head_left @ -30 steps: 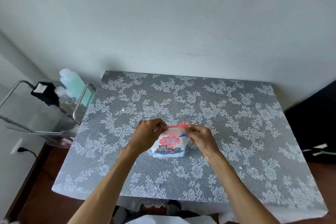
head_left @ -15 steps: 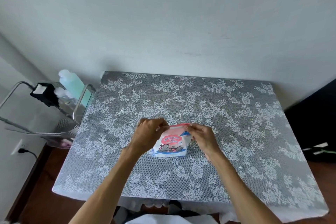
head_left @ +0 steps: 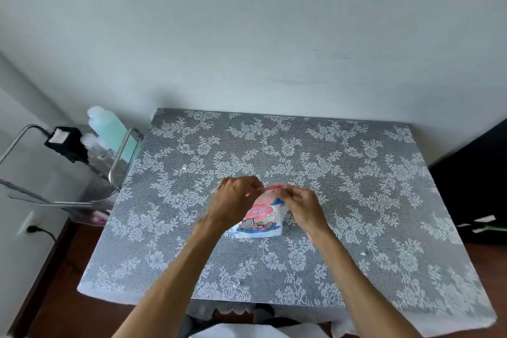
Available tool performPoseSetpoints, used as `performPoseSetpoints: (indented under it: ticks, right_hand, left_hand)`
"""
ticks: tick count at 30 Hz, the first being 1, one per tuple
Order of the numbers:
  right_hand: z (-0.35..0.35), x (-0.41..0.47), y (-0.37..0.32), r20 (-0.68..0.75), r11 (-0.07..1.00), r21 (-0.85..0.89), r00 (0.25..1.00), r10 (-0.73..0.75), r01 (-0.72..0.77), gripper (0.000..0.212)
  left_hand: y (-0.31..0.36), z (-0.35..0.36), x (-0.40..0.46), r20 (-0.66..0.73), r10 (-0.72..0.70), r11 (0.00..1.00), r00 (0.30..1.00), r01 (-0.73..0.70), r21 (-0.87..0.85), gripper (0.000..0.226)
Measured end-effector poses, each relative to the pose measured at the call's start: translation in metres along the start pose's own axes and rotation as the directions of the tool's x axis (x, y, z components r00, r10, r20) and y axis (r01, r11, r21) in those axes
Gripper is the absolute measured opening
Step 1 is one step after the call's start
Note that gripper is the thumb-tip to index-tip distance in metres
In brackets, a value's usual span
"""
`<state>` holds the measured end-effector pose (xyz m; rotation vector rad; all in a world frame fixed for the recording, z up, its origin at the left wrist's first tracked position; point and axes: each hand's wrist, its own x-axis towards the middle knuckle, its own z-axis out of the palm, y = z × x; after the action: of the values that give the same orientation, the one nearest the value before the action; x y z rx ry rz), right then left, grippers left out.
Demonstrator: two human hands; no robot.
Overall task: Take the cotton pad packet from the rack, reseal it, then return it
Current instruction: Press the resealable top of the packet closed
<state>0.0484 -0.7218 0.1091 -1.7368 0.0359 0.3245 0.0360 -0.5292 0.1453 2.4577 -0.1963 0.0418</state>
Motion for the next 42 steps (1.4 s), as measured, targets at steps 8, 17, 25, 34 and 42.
performPoseSetpoints:
  ticks: [8, 17, 25, 34, 42]
  right_hand:
    - [-0.002, -0.004, -0.001, 0.016, 0.999, 0.042, 1.0, 0.003, -0.004, 0.028]
    - [-0.001, -0.001, -0.001, 0.083, 1.0, 0.011, 0.996, -0.029, 0.028, 0.036]
    - [-0.002, -0.003, 0.001, 0.042, 0.998, 0.068, 0.999, -0.015, 0.012, 0.024]
    - [-0.002, 0.0, 0.01, -0.059, 0.997, 0.066, 0.997, -0.041, 0.045, 0.014]
    - [-0.003, 0.0, 0.011, -0.078, 0.997, 0.066, 0.997, -0.019, 0.024, 0.017]
  left_hand:
    - [0.003, 0.004, 0.0, 0.046, 0.0, 0.999, 0.999, -0.001, 0.033, 0.014]
    - [0.004, 0.003, 0.003, 0.053, -0.017, 1.0, 0.998, 0.017, 0.011, 0.011]
    - [-0.001, 0.006, 0.005, 0.073, -0.1, 0.994, 0.992, 0.103, -0.048, 0.007]
    - [0.002, 0.002, 0.0, 0.006, -0.045, 0.998, 0.999, 0.045, 0.05, 0.012]
    - [-0.001, -0.003, -0.002, 0.009, -0.041, 0.997, 0.999, 0.04, 0.066, 0.011]
